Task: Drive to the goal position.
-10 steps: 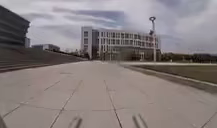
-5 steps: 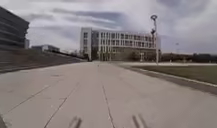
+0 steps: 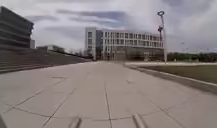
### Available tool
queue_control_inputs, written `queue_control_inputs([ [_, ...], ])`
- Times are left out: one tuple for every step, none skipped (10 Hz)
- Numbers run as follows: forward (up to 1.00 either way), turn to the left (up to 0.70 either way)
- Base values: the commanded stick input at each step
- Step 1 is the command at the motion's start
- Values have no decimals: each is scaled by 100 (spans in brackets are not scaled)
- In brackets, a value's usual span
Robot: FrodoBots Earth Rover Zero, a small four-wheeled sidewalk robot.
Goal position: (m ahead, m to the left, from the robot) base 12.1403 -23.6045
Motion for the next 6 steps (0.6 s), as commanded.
queue_control_inputs([
  [100,0],
  [100,0],
  [100,0],
  [100,0],
  [100,0],
  [100,0],
])
